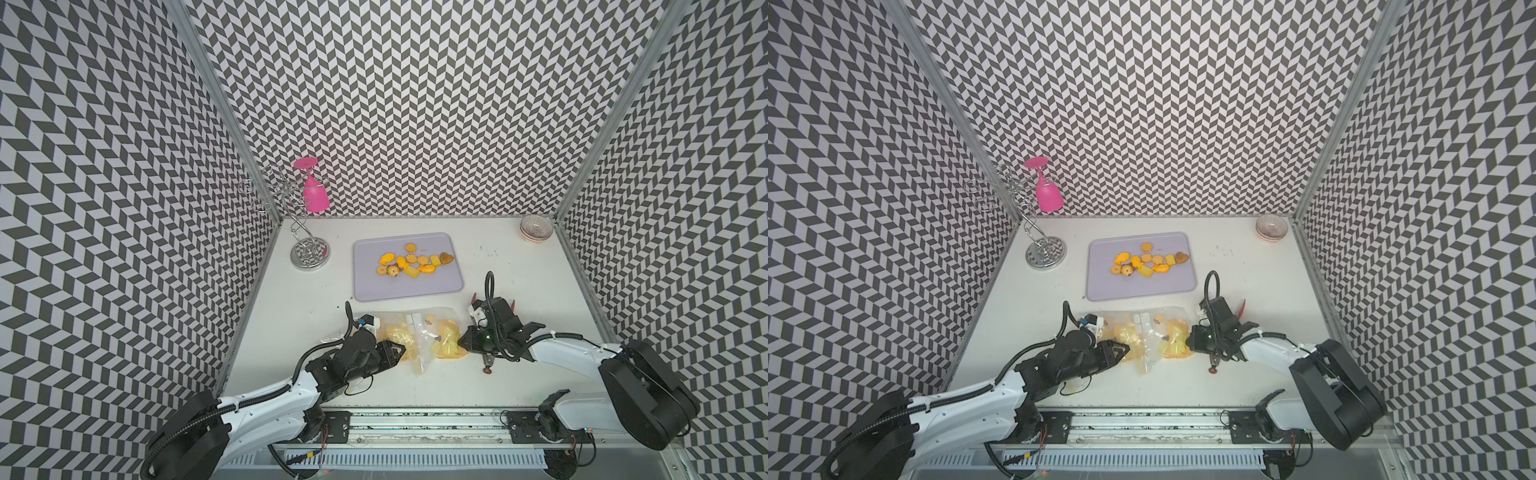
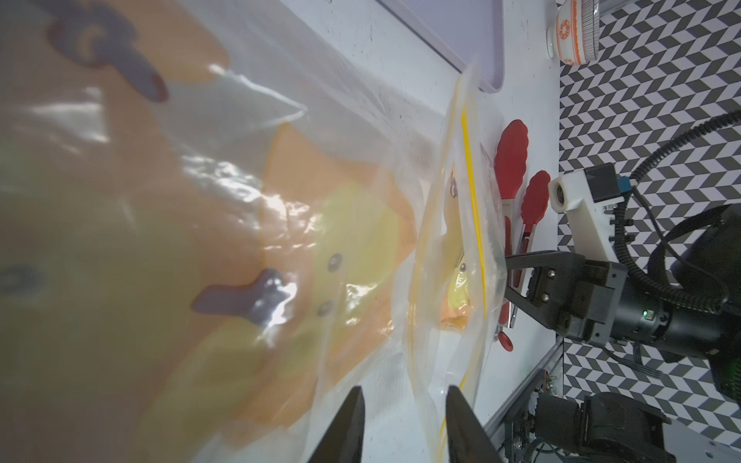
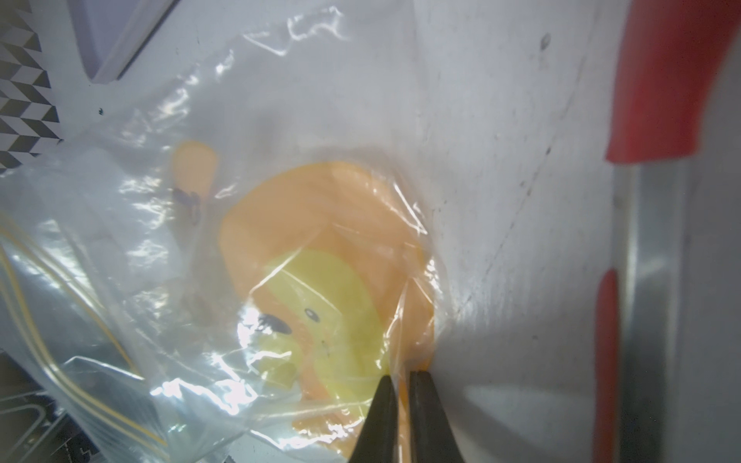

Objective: Put the cookies into a resealable bag to prevent moisture
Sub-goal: Pick up the ziploc bag from the center of the board.

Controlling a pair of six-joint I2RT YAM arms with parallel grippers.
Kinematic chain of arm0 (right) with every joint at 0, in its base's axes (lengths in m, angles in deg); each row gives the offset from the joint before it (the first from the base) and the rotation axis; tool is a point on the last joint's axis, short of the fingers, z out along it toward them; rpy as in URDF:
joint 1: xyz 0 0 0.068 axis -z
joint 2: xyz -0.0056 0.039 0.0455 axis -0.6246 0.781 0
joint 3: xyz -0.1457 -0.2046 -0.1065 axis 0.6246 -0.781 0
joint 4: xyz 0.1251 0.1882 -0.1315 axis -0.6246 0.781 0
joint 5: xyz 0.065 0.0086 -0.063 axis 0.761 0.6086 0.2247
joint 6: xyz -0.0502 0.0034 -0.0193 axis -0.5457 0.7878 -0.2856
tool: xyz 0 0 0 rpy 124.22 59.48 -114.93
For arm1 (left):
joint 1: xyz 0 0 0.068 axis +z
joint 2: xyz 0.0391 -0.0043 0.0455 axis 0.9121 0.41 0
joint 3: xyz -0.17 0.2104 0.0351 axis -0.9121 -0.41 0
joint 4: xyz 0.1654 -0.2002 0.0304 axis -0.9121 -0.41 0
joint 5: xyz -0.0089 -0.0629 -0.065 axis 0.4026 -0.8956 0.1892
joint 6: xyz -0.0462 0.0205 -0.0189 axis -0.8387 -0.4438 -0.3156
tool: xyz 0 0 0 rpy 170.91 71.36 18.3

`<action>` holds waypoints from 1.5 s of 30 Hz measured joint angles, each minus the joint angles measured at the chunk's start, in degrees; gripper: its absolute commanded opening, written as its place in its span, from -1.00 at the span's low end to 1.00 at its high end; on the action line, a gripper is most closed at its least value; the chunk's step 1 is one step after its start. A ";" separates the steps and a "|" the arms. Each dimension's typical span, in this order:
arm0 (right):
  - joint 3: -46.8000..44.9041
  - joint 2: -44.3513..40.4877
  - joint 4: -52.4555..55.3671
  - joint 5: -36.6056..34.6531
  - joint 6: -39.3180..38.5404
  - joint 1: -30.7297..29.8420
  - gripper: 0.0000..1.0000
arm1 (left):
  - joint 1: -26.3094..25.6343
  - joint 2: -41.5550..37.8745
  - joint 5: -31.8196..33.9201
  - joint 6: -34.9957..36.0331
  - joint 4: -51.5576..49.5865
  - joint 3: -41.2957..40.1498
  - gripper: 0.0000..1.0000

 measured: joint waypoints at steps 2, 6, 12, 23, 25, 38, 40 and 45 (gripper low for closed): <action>-0.46 -0.07 -0.74 0.50 0.42 0.00 -0.79 | 0.00 0.81 -0.22 0.09 1.14 0.00 -0.30; -1.73 -0.15 -2.93 2.19 1.86 0.00 -0.81 | 0.00 2.51 -0.79 0.20 3.37 0.00 -0.33; -3.54 -0.42 -5.70 4.68 4.42 0.28 -0.81 | -0.02 3.87 -1.16 0.33 6.05 -0.44 -0.35; -9.79 -2.43 -13.64 10.47 13.03 1.88 -0.89 | -0.02 4.15 -2.08 -0.31 10.73 -3.30 -0.35; -10.84 -2.78 -15.02 11.28 14.93 1.92 -0.89 | -0.02 4.15 -2.36 -0.46 11.65 -3.72 -0.36; -14.88 -4.92 -20.50 13.05 21.70 2.25 -0.90 | -0.22 4.35 -2.67 -1.25 15.63 -4.46 -0.59; -15.17 -4.90 -21.31 13.29 22.23 2.25 -0.90 | -0.44 4.35 -2.62 -1.25 15.82 -4.48 -0.60; -15.39 -4.90 -22.01 14.29 23.10 2.34 -0.90 | -0.68 4.35 -2.54 -1.44 16.11 -4.48 -0.79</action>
